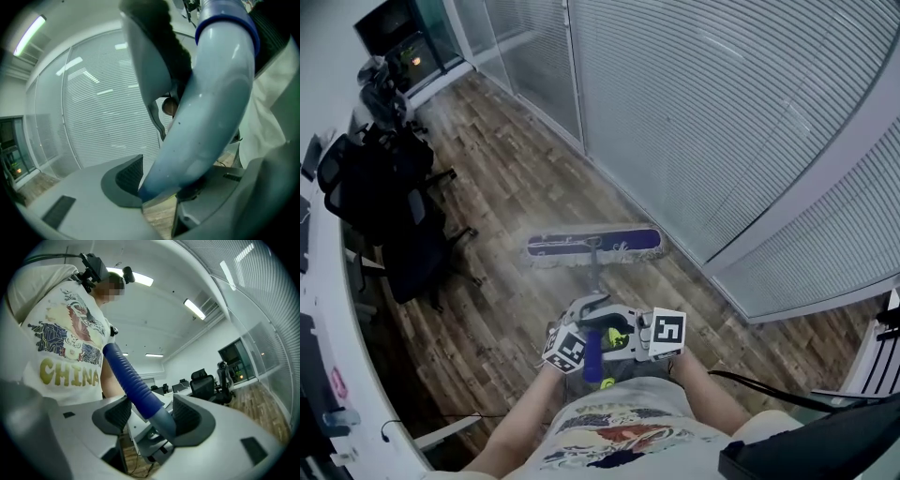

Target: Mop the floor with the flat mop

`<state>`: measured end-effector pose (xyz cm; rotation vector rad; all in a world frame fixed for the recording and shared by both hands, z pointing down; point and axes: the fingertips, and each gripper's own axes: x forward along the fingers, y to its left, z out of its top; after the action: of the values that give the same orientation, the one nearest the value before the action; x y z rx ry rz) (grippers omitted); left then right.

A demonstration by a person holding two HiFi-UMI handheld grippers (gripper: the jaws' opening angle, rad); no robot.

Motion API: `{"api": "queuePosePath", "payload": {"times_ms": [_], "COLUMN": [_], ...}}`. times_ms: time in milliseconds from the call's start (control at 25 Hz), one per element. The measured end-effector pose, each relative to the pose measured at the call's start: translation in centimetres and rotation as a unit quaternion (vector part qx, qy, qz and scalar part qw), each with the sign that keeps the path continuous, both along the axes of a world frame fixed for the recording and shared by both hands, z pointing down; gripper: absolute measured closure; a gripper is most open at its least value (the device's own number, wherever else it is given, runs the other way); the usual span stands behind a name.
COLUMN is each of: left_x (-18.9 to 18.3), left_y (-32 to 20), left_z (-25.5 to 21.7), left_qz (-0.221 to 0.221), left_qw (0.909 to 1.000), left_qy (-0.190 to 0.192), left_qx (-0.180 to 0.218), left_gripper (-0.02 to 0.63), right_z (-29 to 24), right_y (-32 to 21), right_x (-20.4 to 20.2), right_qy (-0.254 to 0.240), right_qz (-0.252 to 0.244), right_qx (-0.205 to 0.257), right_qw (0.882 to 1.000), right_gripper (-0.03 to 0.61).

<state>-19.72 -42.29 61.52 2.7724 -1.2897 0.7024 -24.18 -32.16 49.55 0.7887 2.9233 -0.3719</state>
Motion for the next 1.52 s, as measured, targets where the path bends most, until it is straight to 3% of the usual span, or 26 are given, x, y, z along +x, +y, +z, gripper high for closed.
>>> {"api": "queuePosePath", "payload": {"times_ms": [320, 640, 840, 1120, 1520], "left_x": [-3.6, -4.8, -4.9, -4.7, -0.1], "left_y": [-11.2, -9.6, -3.6, 11.7, 29.4], "left_z": [-0.5, 0.3, 0.5, 1.8, 0.4], "left_qz": [-0.009, 0.018, 0.045, 0.095, 0.149], "left_qw": [1.0, 0.9998, 0.9989, 0.9954, 0.9888], "left_qy": [0.004, -0.003, -0.012, -0.007, 0.005], "left_qx": [0.002, -0.008, 0.003, 0.013, 0.01], "left_gripper": [0.505, 0.505, 0.505, 0.5, 0.5], "right_z": [-0.6, 0.3, 0.8, 2.6, 1.2], "right_y": [-11.2, -10.0, -4.2, 11.1, 27.6], "right_x": [-3.3, -5.0, -5.5, -6.4, -2.9], "right_qy": [-0.013, 0.022, 0.041, 0.067, 0.062], "right_qz": [0.002, 0.054, 0.111, 0.15, 0.204], "right_qx": [-0.003, -0.006, 0.002, 0.017, 0.011], "right_qw": [1.0, 0.998, 0.993, 0.986, 0.977], "right_gripper": [0.319, 0.319, 0.319, 0.319, 0.319]}}
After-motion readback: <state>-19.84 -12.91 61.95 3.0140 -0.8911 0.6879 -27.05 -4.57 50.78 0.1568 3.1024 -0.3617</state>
